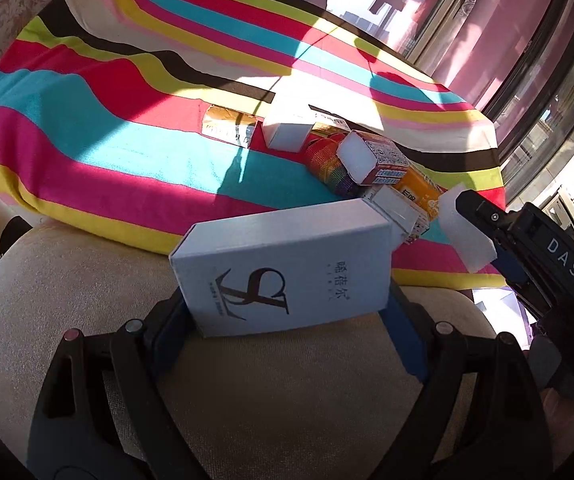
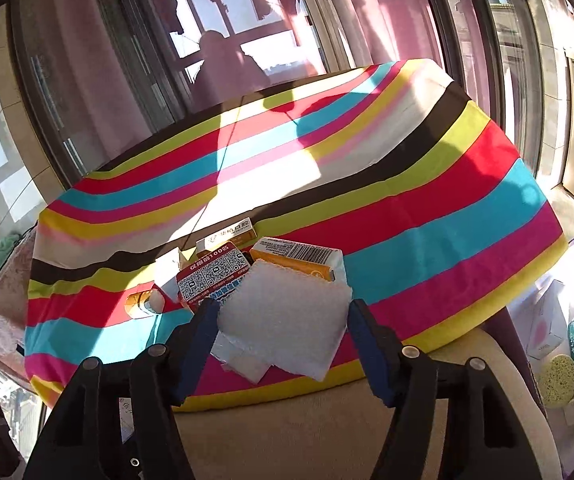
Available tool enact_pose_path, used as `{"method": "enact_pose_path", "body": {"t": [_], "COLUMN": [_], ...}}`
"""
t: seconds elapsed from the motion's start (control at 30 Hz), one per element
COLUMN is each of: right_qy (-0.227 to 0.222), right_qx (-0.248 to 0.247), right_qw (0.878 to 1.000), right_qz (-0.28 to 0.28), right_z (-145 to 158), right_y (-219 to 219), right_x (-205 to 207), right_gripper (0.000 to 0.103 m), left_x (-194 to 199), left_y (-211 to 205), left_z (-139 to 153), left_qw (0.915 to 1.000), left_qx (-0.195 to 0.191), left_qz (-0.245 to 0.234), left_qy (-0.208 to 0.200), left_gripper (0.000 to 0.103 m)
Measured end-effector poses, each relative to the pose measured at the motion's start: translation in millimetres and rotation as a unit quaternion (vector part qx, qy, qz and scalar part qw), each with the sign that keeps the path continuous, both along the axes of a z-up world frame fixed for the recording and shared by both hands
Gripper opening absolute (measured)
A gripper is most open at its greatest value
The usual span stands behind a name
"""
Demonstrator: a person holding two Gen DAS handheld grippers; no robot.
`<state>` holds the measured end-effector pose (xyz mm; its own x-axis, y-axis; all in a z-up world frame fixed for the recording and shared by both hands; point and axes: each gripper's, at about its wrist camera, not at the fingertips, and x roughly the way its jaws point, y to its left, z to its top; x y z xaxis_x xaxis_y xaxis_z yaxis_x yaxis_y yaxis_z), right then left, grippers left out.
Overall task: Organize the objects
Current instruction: 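Grasp the white S-logo box with the left tool while the right grasps the white foam block, then carry the S-logo box and foam block to the bin and open both tools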
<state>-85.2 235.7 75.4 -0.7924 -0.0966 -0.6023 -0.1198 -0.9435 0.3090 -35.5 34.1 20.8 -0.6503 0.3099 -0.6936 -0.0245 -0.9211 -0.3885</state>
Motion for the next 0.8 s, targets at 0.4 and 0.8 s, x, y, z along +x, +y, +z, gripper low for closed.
{"method": "enact_pose_path", "body": {"t": [0.4,0.8], "right_qy": [0.002,-0.042], "right_qx": [-0.008,0.011], "right_qw": [0.999,0.986], "right_qz": [-0.035,-0.16], "right_z": [-6,-29], "right_y": [49,119], "right_x": [66,122], "right_gripper": [0.066,0.066], "left_x": [23,28], "left_y": [50,128], "left_z": [13,20], "left_qw": [0.9959,0.9819], "left_qx": [-0.012,-0.005], "left_qz": [-0.086,-0.186], "left_qy": [0.026,0.036], "left_gripper": [0.088,0.088]}}
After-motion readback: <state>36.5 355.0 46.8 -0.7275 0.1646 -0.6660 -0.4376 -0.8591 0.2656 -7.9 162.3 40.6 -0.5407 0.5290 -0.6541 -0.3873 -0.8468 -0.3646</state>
